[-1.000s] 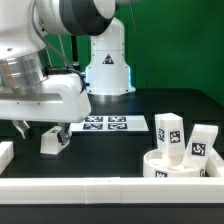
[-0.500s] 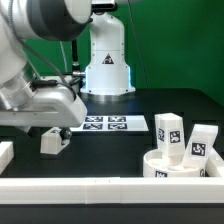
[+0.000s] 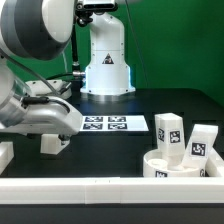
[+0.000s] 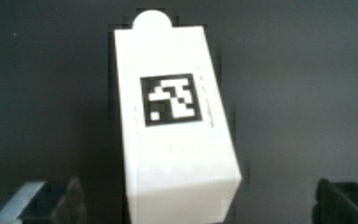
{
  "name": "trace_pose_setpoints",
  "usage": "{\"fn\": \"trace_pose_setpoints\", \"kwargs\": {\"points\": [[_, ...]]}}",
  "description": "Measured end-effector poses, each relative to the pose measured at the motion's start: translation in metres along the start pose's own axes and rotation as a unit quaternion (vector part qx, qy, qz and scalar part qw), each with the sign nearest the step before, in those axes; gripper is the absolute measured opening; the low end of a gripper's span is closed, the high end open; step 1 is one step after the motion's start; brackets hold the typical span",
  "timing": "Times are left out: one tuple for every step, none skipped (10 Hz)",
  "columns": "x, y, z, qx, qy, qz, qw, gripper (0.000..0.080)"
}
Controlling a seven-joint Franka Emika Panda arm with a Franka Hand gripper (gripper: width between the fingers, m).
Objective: Assemble stool
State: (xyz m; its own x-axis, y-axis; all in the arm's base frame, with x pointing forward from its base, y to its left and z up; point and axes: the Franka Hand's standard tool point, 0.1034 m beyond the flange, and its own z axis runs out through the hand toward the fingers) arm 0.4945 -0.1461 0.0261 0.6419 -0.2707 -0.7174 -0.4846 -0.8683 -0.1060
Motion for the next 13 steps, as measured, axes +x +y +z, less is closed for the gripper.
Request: {"fn": "trace_pose_setpoints", "kwargs": {"points": [[-0.003, 0.002, 0.007, -0.001, -0.018, 0.022, 1.0, 0.0649], [-0.005, 0.005, 0.01, -0.011, -0.036, 0.037, 0.999, 0.0649], [-0.006, 0.006, 0.013, -0.011, -0.052, 0.04, 0.998, 0.0649], [-0.003, 0.007, 0.013, -0.012, -0.048, 0.04, 0.998, 0.0649], [-0.007, 0.008, 0.014, -0.01, -0.058, 0.041, 0.997, 0.0649], [-0.018, 0.011, 0.021, -0.004, -0.12, 0.047, 0.992, 0.0649], [-0.005, 0.016, 0.022, -0.007, -0.126, 0.048, 0.991, 0.0649], [-0.002, 0.017, 0.022, -0.008, -0.127, 0.045, 0.991, 0.0649], [0.003, 0.016, 0.02, -0.009, -0.112, 0.036, 0.993, 0.0649], [0.005, 0.016, 0.019, -0.01, -0.105, 0.033, 0.994, 0.0649], [0.005, 0.016, 0.019, -0.013, -0.104, 0.034, 0.994, 0.0649], [0.006, 0.009, 0.023, -0.015, -0.095, 0.035, 0.995, 0.0649], [0.004, 0.008, 0.026, -0.017, -0.09, 0.03, 0.995, 0.0649]]}}
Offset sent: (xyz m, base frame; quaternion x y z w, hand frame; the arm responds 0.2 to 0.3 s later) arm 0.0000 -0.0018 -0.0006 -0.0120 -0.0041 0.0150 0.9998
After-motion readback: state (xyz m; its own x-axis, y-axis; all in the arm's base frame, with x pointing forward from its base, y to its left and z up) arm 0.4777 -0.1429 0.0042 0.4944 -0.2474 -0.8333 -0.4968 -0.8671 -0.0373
